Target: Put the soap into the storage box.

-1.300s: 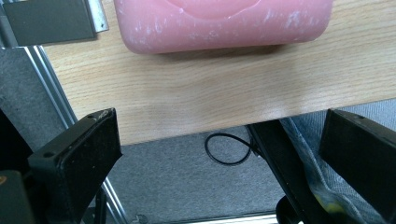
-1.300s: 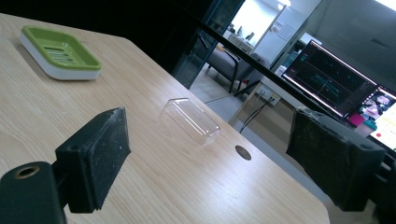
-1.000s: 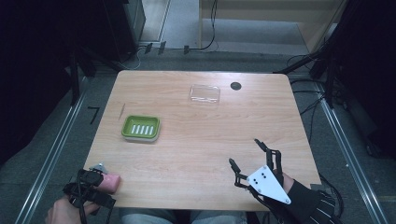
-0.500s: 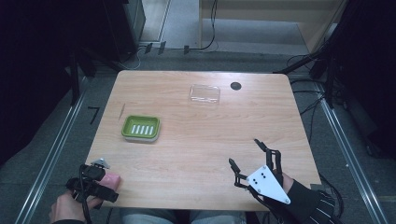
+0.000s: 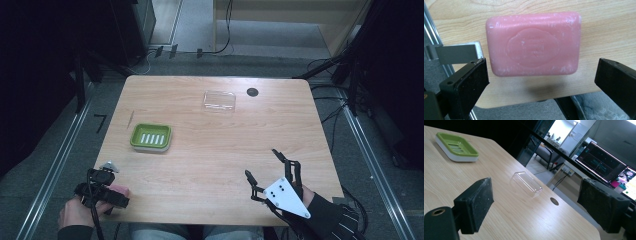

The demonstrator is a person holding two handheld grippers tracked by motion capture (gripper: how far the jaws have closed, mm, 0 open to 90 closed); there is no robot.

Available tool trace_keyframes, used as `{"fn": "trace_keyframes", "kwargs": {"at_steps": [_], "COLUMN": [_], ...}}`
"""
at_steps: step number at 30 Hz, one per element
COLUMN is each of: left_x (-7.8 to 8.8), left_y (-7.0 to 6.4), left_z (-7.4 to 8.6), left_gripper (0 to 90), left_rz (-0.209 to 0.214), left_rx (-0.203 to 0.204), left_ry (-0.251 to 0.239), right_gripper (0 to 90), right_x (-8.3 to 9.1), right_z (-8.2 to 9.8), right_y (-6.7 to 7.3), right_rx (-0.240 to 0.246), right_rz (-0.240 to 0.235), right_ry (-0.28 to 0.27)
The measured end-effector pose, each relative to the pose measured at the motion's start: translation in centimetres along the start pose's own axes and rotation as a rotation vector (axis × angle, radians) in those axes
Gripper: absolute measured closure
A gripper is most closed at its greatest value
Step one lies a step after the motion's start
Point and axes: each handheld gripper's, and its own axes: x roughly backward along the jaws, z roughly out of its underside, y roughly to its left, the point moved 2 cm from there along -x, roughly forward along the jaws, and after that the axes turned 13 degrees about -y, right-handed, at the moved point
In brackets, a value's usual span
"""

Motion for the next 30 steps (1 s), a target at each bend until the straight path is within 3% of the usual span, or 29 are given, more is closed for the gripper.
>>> {"fn": "trace_keyframes", "kwargs": {"at_steps": [13, 30], "left_x": [-1.2, -2.1], "left_y": [0.7, 1.4], "left_z": [-1.4, -1.2], "left_gripper": [0.0, 0.0], "left_rz": [-0.005, 0.011], "left_rx": [0.007, 0.05], "left_ry": [0.008, 0.006], "right_gripper": [13.2, 13.2], "right_x": [0.1, 0.2], "right_z": [0.0, 0.1], "right_y": [-0.1, -0.2], "right_rx": [0.001, -0.004], "right_rz": [0.003, 0.01], "right_ry": [0.006, 0.007]}}
